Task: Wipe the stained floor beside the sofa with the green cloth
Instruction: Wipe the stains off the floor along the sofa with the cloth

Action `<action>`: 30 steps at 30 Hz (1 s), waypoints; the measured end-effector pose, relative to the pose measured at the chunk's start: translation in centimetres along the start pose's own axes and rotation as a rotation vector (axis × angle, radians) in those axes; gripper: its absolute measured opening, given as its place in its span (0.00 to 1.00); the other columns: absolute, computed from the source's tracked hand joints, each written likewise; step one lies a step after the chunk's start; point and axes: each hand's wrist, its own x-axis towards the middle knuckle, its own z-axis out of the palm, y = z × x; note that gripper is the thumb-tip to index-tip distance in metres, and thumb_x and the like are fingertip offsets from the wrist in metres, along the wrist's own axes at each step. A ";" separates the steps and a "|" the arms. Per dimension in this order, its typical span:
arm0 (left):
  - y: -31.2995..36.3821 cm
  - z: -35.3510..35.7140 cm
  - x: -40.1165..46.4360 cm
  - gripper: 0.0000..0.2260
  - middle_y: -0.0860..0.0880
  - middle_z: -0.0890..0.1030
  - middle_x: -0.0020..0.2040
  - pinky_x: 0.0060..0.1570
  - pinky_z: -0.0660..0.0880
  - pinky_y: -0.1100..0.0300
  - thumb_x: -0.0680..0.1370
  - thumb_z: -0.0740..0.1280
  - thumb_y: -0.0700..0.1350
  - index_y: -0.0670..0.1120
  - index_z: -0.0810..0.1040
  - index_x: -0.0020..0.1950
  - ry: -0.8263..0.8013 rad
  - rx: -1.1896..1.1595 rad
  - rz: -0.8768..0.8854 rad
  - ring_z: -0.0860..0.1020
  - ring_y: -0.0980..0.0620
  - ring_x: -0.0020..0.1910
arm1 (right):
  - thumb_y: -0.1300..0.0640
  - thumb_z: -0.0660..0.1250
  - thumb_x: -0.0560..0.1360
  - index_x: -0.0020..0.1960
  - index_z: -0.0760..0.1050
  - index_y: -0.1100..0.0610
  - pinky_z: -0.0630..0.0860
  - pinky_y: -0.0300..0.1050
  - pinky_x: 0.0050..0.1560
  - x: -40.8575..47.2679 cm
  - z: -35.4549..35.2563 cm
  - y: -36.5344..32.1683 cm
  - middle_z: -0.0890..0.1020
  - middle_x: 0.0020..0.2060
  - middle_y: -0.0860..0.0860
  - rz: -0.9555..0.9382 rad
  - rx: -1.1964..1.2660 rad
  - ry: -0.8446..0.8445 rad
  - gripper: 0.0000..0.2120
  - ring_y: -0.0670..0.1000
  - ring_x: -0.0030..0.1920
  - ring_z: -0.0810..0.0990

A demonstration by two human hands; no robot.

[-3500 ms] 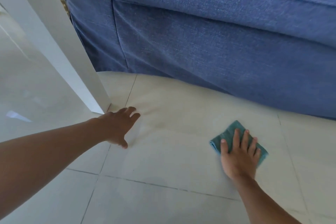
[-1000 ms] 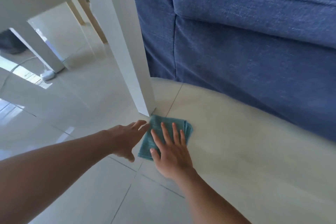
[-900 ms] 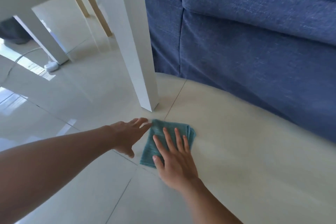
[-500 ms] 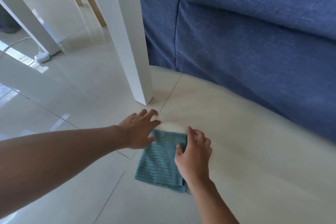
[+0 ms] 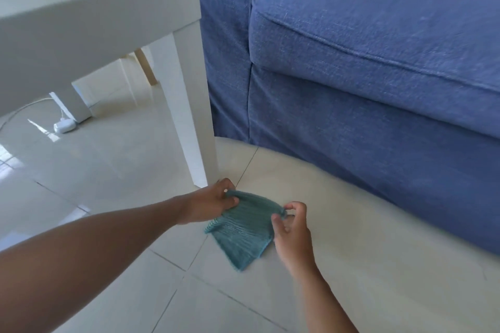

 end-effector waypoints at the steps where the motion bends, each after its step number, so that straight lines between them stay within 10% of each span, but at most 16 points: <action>1: 0.3 0.1 0.0 0.04 0.42 0.77 0.48 0.42 0.72 0.53 0.83 0.61 0.48 0.51 0.67 0.51 0.018 0.035 0.019 0.73 0.49 0.42 | 0.58 0.66 0.78 0.51 0.66 0.47 0.76 0.42 0.37 0.1 0.0 0.0 0.81 0.37 0.53 0.043 0.010 -0.029 0.10 0.51 0.34 0.80; 11: 0.5 0.5 -1.6 0.15 0.36 0.77 0.57 0.43 0.82 0.42 0.83 0.59 0.42 0.56 0.62 0.67 0.053 0.181 -0.007 0.79 0.42 0.44 | 0.64 0.70 0.76 0.53 0.76 0.58 0.85 0.51 0.41 -0.7 1.2 0.7 0.84 0.47 0.58 0.315 0.302 -0.178 0.07 0.58 0.44 0.86; 18: -2.2 -0.1 -0.8 0.27 0.45 0.65 0.67 0.39 0.83 0.57 0.79 0.69 0.41 0.57 0.61 0.73 0.070 0.237 -0.165 0.76 0.41 0.58 | 0.63 0.72 0.70 0.55 0.75 0.47 0.83 0.54 0.50 -0.8 3.2 1.4 0.83 0.47 0.49 0.226 0.121 -0.238 0.18 0.51 0.47 0.85; 25: -4.1 0.9 -0.1 0.36 0.47 0.63 0.67 0.59 0.75 0.56 0.71 0.77 0.39 0.56 0.65 0.74 -0.009 0.401 -0.143 0.70 0.42 0.62 | 0.64 0.77 0.65 0.60 0.73 0.49 0.85 0.47 0.45 -1.2 4.3 2.3 0.79 0.56 0.50 0.246 0.162 -0.277 0.27 0.52 0.54 0.82; 30: -4.4 1.3 0.2 0.37 0.47 0.62 0.66 0.48 0.77 0.61 0.70 0.77 0.39 0.54 0.63 0.73 -0.028 0.384 -0.130 0.71 0.43 0.60 | 0.56 0.75 0.67 0.64 0.70 0.47 0.84 0.53 0.47 -2.1 4.9 2.7 0.72 0.54 0.48 0.115 -0.129 -0.181 0.28 0.51 0.53 0.78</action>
